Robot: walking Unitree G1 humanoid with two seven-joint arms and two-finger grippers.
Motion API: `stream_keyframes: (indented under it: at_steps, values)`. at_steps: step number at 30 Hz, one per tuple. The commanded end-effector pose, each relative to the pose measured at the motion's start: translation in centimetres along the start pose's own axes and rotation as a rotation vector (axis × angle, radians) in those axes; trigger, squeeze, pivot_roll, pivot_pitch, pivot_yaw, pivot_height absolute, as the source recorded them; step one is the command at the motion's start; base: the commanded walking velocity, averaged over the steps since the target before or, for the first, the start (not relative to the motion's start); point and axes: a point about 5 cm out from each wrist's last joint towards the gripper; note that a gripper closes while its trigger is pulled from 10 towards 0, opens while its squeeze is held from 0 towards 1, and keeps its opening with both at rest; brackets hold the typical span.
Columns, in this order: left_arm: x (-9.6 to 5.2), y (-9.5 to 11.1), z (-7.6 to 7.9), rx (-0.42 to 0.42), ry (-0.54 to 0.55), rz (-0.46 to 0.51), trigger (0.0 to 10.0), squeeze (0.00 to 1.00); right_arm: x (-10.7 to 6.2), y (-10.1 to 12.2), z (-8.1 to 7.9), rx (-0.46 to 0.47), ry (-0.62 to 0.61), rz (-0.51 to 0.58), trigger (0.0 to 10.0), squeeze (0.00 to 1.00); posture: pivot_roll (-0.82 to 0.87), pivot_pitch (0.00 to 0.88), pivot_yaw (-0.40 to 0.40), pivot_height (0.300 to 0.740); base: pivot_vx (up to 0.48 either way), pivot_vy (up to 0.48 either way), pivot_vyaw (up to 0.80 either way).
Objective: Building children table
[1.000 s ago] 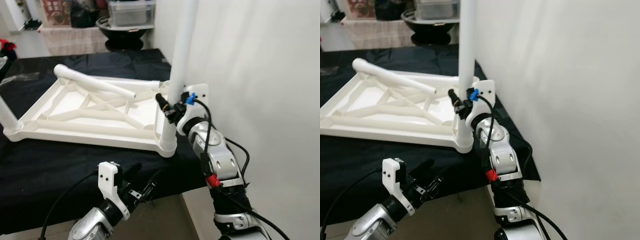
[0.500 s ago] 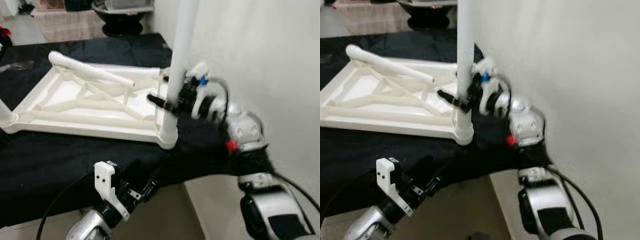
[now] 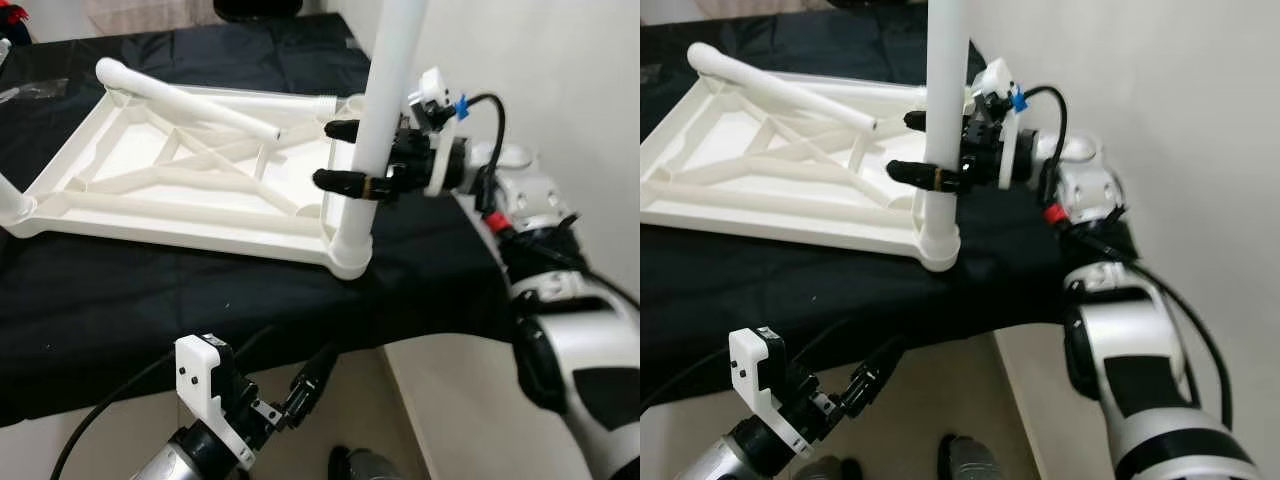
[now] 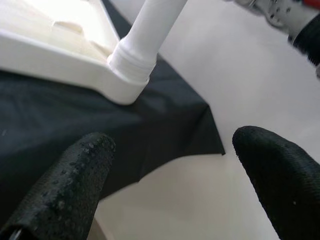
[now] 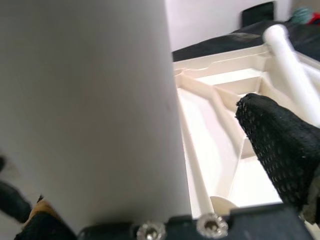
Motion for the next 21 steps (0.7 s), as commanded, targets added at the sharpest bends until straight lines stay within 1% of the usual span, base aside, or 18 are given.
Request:
stream_keyframes:
  at_steps: [1, 2, 3, 4, 5, 6, 7, 8, 11, 14, 18, 19, 20, 21]
  values:
    - [-0.4, 0.0, 0.3, -0.012, -0.003, -0.022, 10.0, 0.00, -1.0, 0.7, 0.3, -0.014, -0.005, 0.034, 10.0, 0.00, 0.06, 0.296, -0.039, 0.740, 0.000, 0.000, 0.00]
    - [-0.5, 0.0, 0.3, -0.013, -0.002, -0.025, 10.0, 0.00, -1.5, 1.0, 0.5, -0.016, -0.001, 0.047, 10.0, 0.00, 0.06, 0.297, -0.039, 0.740, 0.000, 0.000, 0.00]
    - [-0.7, 0.2, 0.5, -0.013, 0.000, -0.030, 10.0, 0.00, -2.5, 1.6, 0.7, -0.021, 0.024, 0.073, 9.1, 0.00, 0.07, 0.301, -0.037, 0.740, 0.000, 0.000, 0.00]
    - [-0.7, 0.2, 0.5, -0.013, 0.000, -0.030, 10.0, 0.00, -2.5, 1.6, 0.7, -0.021, 0.024, 0.073, 9.1, 0.00, 0.07, 0.301, -0.037, 0.740, 0.000, 0.000, 0.00]
    - [-0.8, 0.2, 0.5, -0.012, 0.001, -0.031, 10.0, 0.00, -3.0, 1.8, 0.7, -0.017, 0.030, 0.092, 9.1, 0.00, 0.06, 0.302, -0.033, 0.740, 0.000, 0.000, 0.00]
    - [-0.8, 0.3, 0.4, -0.012, 0.002, -0.033, 10.0, 0.00, -3.4, 2.0, 0.7, -0.012, 0.032, 0.107, 3.4, 0.00, 0.06, 0.302, -0.033, 0.740, 0.000, 0.000, 0.00]
    - [-0.8, 0.3, 0.4, -0.011, 0.003, -0.035, 10.0, 0.00, -3.7, 2.0, 0.7, -0.011, 0.029, 0.116, 0.0, 0.00, 0.06, 0.299, -0.031, 0.740, 0.000, 0.000, 0.00]
    - [-0.8, 0.3, 0.3, -0.010, 0.004, -0.037, 10.0, 0.00, -4.1, 1.7, 0.4, -0.006, 0.047, 0.116, 0.0, 0.00, 0.06, 0.298, -0.029, 0.740, 0.000, 0.000, 0.00]
    - [-0.8, 0.3, 0.3, -0.010, 0.004, -0.037, 10.0, 0.00, -4.1, 1.6, 0.3, -0.001, 0.062, 0.112, 0.0, 0.00, 0.06, 0.298, -0.029, 0.740, 0.000, 0.000, 0.00]
    - [-0.6, 0.2, 0.0, -0.010, 0.006, -0.041, 10.0, 0.00, -4.3, 0.9, -0.2, 0.016, 0.090, 0.105, 0.0, 0.00, 0.05, 0.282, -0.028, 0.740, 0.000, 0.000, 0.00]
    - [-0.4, 0.0, -0.3, -0.009, 0.008, -0.046, 10.0, 0.00, -4.6, 0.4, -0.5, 0.024, 0.088, 0.110, 0.0, 0.00, 0.05, 0.272, -0.033, 0.740, 0.000, 0.000, 0.00]
    - [-0.2, -0.2, -0.6, -0.010, 0.009, -0.047, 10.0, 0.00, -4.5, -0.3, -1.0, 0.026, 0.061, 0.096, 0.0, 0.00, 0.02, 0.233, -0.043, 0.740, 0.000, 0.000, 0.00]
    - [-0.2, -0.2, -0.6, -0.010, 0.009, -0.047, 10.0, 0.00, -4.5, -0.3, -1.0, 0.026, 0.061, 0.096, 0.0, 0.00, 0.02, 0.233, -0.043, 0.740, 0.000, 0.000, 0.00]
    - [0.0, -0.4, -0.9, -0.011, 0.010, -0.047, 10.0, 0.00, -4.3, -0.9, -1.5, 0.030, 0.041, 0.079, 0.0, 0.00, 0.02, 0.224, -0.047, 0.740, 0.000, 0.000, 0.00]
Point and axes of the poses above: a point about 5 cm out from each wrist's last joint towards the gripper, its own x axis pointing out of the wrist towards the gripper, its own y axis along the axis of the wrist's last joint, z = x × y, and after that the axes turned 1 degree about x, right-handed
